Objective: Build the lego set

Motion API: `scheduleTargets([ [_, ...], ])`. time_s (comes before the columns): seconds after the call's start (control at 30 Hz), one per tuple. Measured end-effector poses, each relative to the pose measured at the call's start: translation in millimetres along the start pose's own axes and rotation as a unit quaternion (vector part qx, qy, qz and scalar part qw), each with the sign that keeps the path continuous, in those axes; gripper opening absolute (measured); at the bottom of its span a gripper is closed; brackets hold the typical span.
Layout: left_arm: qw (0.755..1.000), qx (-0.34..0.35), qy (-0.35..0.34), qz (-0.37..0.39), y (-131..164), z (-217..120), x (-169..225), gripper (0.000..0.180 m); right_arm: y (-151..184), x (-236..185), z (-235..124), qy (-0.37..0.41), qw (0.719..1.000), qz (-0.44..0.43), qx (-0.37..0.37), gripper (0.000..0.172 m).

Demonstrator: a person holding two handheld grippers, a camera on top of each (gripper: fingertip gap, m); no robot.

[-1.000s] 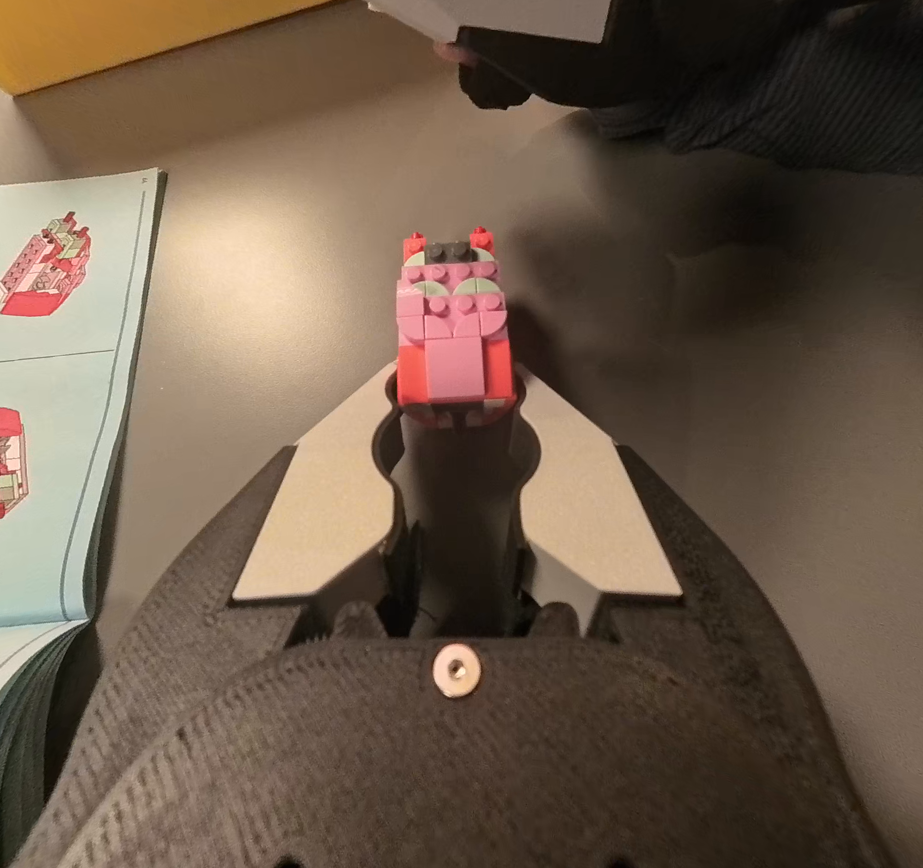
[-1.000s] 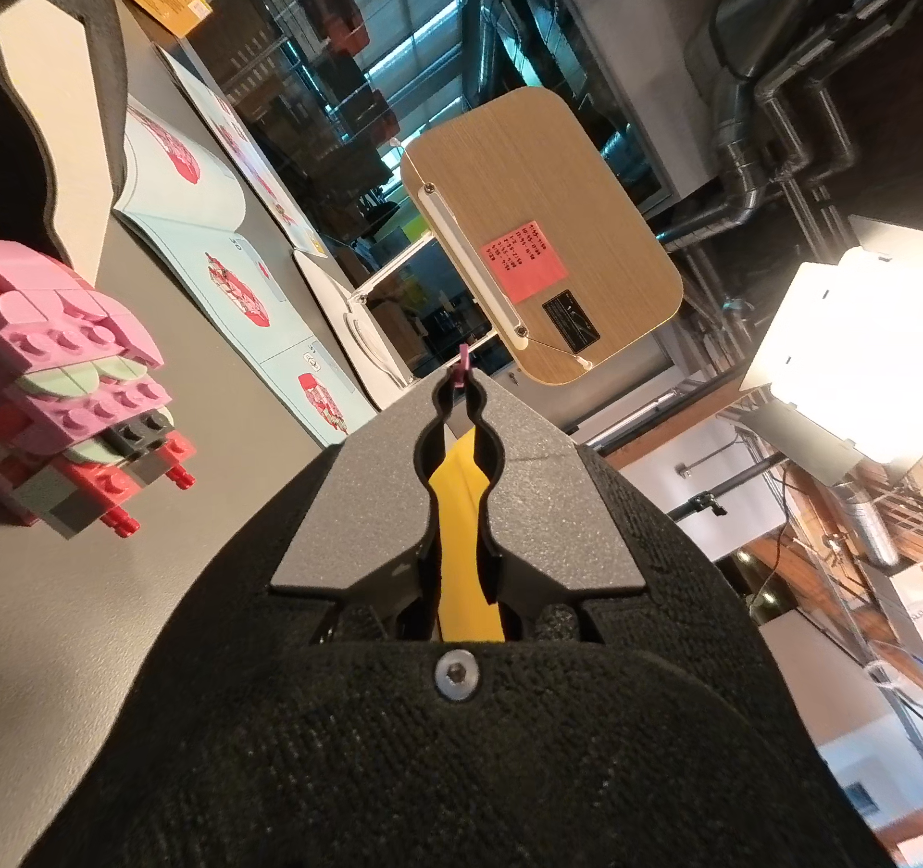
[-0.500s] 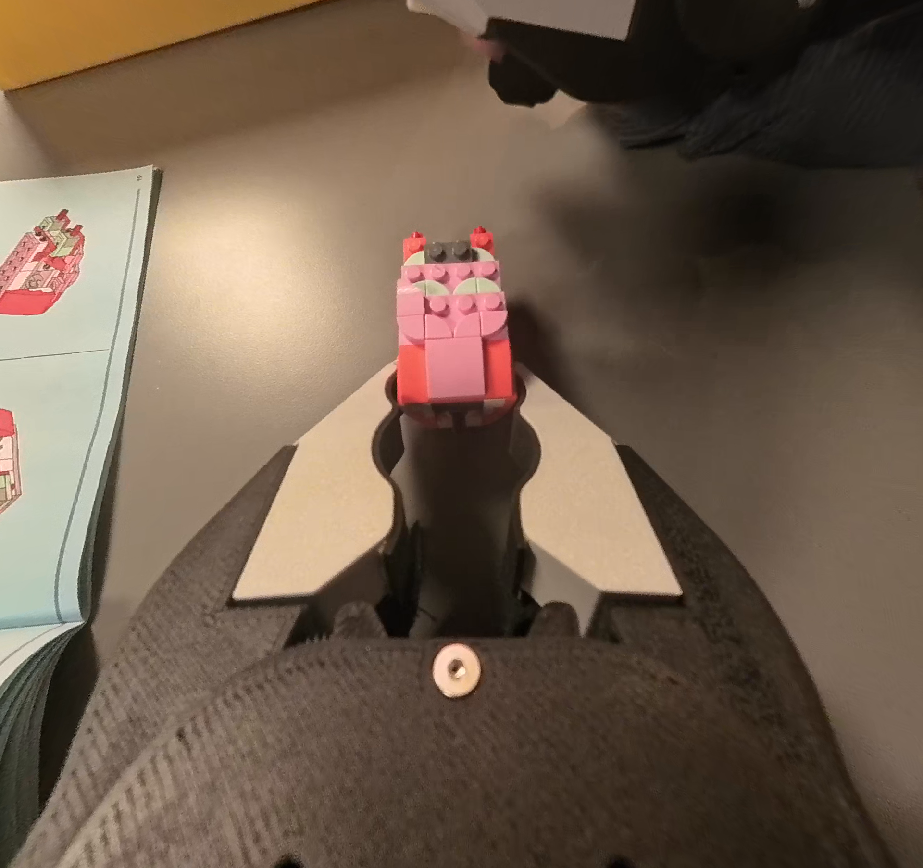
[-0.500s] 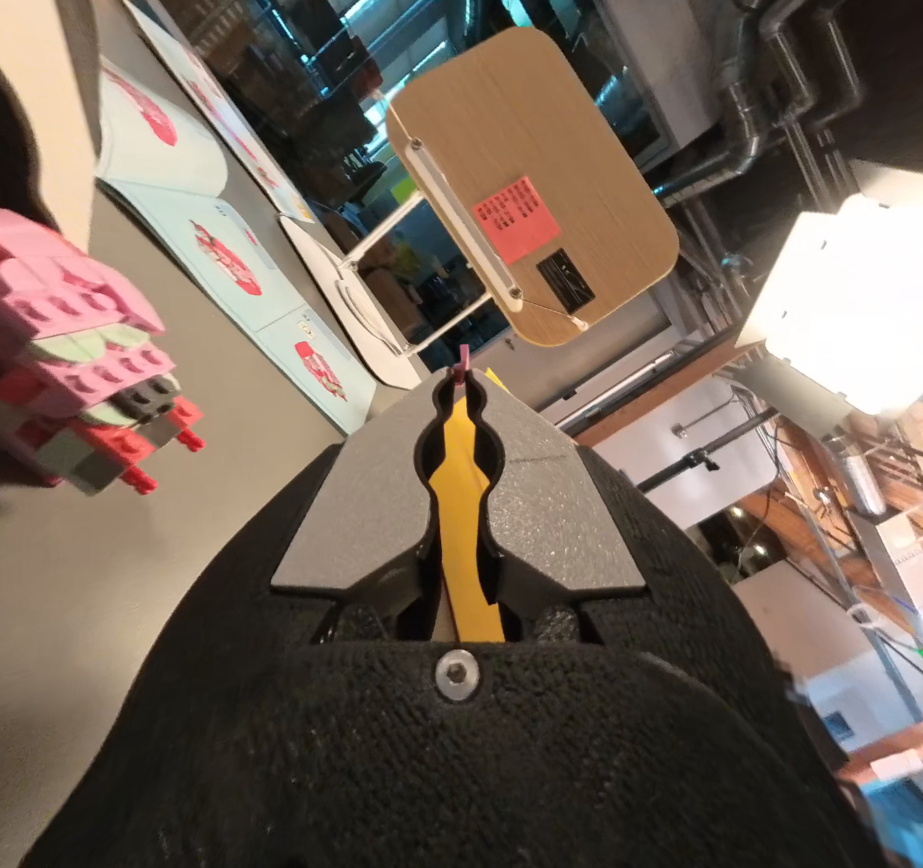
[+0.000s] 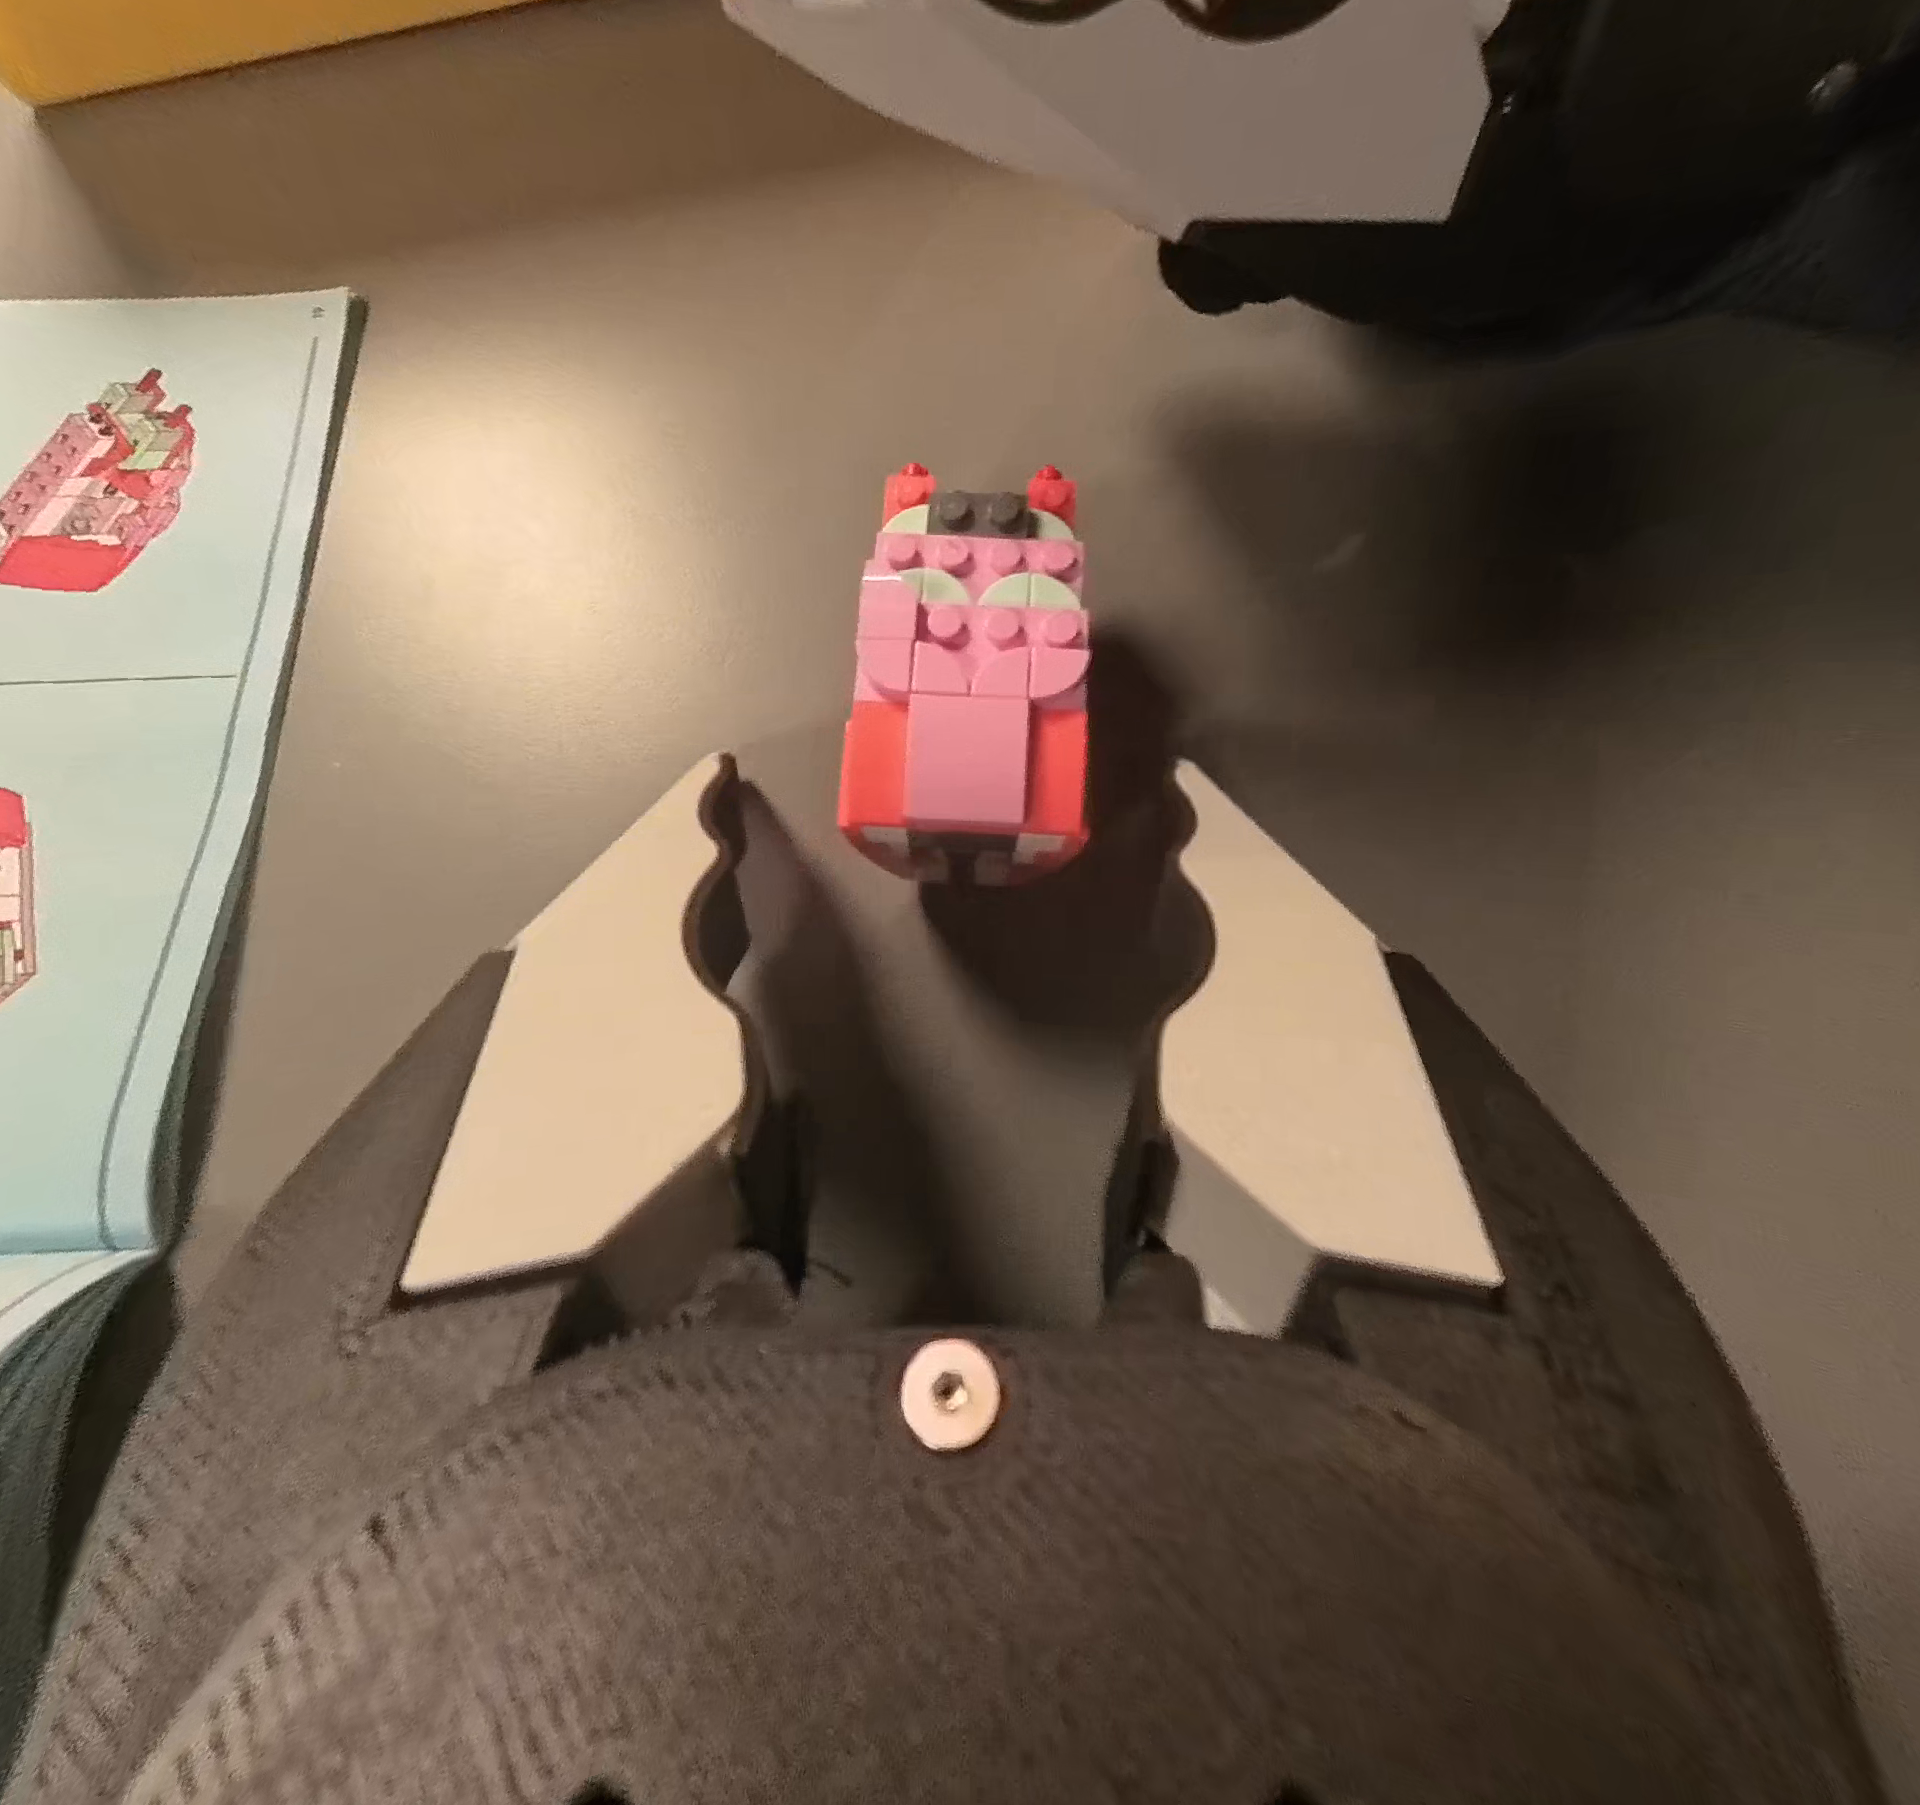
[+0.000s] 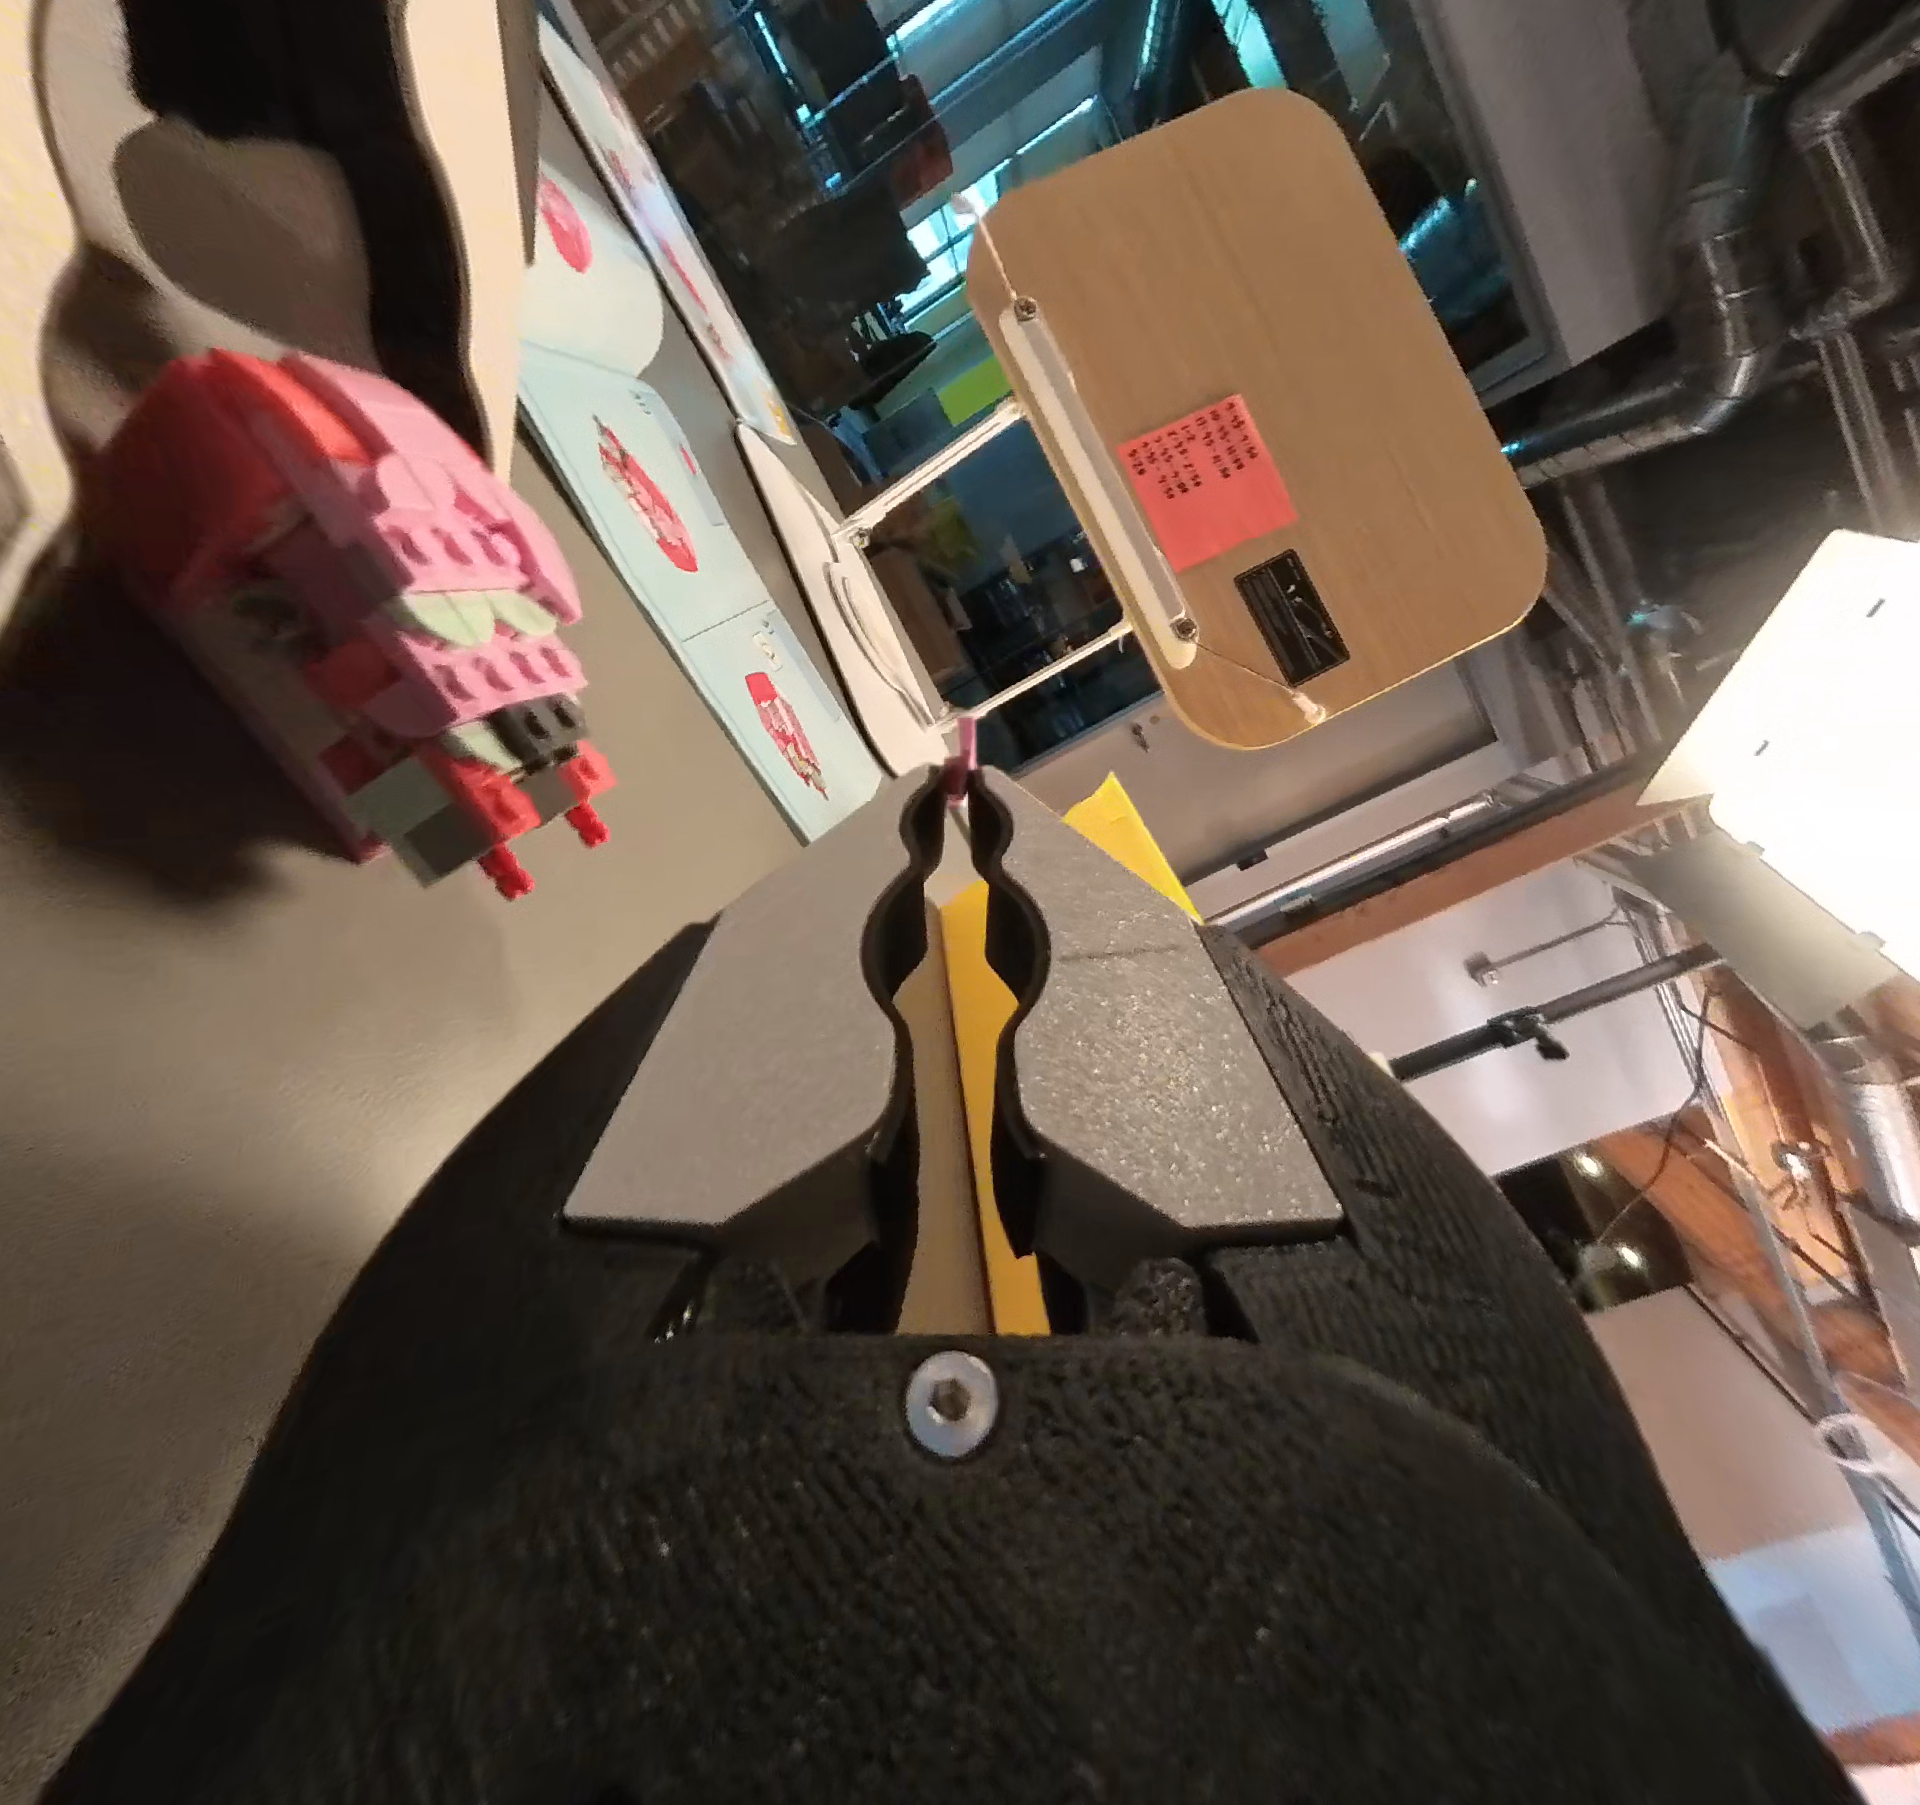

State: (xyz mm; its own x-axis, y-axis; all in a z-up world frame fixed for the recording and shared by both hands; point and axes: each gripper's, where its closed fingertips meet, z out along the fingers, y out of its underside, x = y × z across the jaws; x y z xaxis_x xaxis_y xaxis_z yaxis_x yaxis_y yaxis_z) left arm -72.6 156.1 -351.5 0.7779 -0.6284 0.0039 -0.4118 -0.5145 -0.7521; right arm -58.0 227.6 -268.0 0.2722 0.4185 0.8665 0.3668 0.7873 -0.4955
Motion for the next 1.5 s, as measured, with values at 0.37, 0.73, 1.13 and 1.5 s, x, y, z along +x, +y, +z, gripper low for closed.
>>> scheduleTargets([
  [0.37, 0.999, 0.023, -0.047, 0.0, -9.5, 0.4, 6.8, 0.073, -4.5, 0.9, -14.7, 0.004, 1.0, -0.024, 0.019, 0.002],
  [0.73, 0.987, 0.063, 0.06, -0.132, -17.0, -7.2, 4.0, 0.043, -39.3, -42.4, -32.9, -0.076, 0.977, -0.156, 0.123, 0.002],
  [1.13, 0.993, 0.051, 0.084, -0.068, -15.9, -6.0, 22.1, 0.042, -46.3, -57.7, -50.6, -0.166, 0.929, -0.272, 0.188, 0.001],
  [1.5, 0.992, 0.048, 0.098, -0.058, -15.3, -6.3, 26.9, 0.043, -51.4, -69.2, -55.1, -0.196, 0.908, -0.303, 0.214, 0.001],
])
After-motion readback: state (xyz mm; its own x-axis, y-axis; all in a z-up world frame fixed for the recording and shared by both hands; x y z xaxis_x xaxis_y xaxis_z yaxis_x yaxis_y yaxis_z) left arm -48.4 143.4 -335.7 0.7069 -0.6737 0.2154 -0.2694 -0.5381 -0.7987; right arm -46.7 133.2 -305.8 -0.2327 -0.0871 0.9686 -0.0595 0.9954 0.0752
